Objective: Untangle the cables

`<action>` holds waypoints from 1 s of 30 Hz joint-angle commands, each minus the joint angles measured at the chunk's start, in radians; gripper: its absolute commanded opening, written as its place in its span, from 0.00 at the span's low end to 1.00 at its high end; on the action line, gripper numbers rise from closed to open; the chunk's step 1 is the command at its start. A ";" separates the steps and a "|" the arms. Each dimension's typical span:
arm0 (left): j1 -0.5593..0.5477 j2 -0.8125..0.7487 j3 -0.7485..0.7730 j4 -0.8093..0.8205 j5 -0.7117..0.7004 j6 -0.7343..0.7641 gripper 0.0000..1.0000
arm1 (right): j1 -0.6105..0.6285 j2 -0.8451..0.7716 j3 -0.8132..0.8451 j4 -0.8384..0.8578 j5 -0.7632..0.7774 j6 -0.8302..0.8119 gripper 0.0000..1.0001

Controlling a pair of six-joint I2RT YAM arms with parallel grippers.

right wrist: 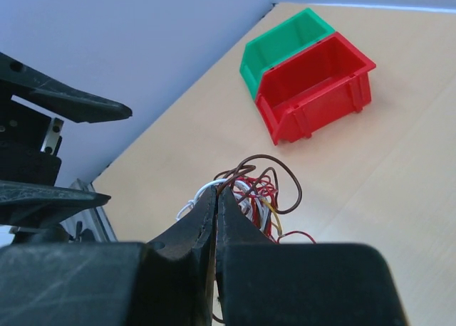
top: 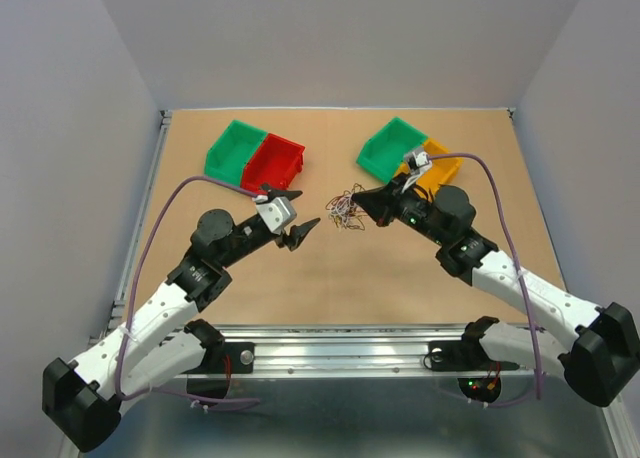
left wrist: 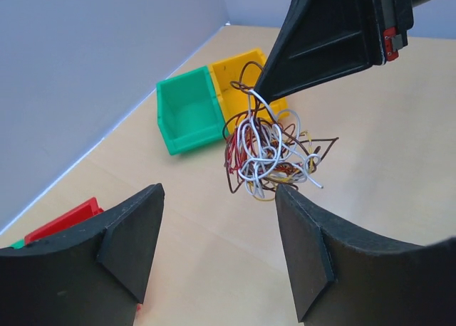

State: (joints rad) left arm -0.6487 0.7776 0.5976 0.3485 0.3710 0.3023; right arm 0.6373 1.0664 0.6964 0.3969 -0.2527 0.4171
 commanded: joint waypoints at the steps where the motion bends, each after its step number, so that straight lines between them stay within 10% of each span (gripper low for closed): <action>1: -0.003 0.015 -0.015 0.102 0.063 0.014 0.75 | 0.010 -0.028 0.084 -0.020 -0.080 0.026 0.00; 26: -0.025 0.204 0.065 0.096 0.206 0.026 0.74 | 0.068 0.015 0.101 0.026 -0.079 0.052 0.00; 30: -0.035 0.226 0.077 0.095 0.166 0.027 0.43 | 0.087 0.029 0.107 0.039 -0.073 0.055 0.01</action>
State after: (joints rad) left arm -0.6735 0.9897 0.6224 0.4084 0.5461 0.3229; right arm 0.7017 1.0927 0.7139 0.3676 -0.3260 0.4648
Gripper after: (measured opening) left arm 0.504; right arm 0.021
